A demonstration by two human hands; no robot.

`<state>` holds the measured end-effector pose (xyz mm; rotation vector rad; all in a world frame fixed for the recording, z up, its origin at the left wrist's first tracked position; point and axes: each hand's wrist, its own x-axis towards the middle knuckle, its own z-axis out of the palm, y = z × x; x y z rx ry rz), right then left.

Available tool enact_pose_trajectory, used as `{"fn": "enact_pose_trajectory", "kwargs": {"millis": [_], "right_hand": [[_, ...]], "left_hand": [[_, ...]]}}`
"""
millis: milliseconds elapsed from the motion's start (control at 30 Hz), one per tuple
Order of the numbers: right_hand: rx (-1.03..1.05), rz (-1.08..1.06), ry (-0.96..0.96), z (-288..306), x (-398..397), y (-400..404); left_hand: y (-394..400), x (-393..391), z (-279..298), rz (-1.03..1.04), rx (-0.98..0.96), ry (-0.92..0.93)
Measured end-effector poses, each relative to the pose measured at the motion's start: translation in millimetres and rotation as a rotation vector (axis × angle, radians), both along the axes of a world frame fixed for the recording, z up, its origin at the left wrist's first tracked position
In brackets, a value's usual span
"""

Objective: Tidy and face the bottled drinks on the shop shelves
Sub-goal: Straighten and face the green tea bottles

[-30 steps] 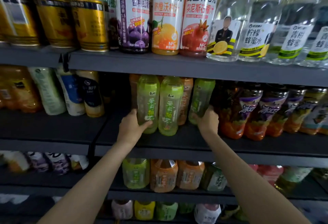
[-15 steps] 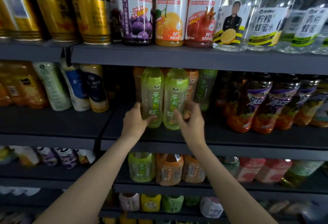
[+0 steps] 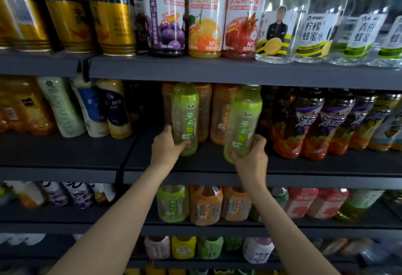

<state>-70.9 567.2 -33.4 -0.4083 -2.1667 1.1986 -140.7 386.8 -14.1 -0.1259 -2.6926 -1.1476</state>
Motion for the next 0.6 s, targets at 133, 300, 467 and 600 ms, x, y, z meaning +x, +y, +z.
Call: {"fn": "enact_pose_trajectory", "kwargs": {"millis": [133,300,467,600], "right_hand": [[-0.027,-0.053,-0.062,5.0,-21.8,17.0],[0.027,-0.114,-0.166,8.0,-55.0,27.8],[0.032,-0.133,-0.228,15.1,-76.9,31.7],[0.035,-0.131,-0.284,16.7,-85.9,33.1]], "left_hand": [[-1.7,0.0,-1.9,-0.001,-0.004,0.001],[-2.9,-1.7,-4.4,-0.014,0.021,0.015],[-3.4,-3.0,-5.0,-0.012,0.027,0.023],[-3.6,-2.9,-4.3,-0.016,0.028,0.035]]}}
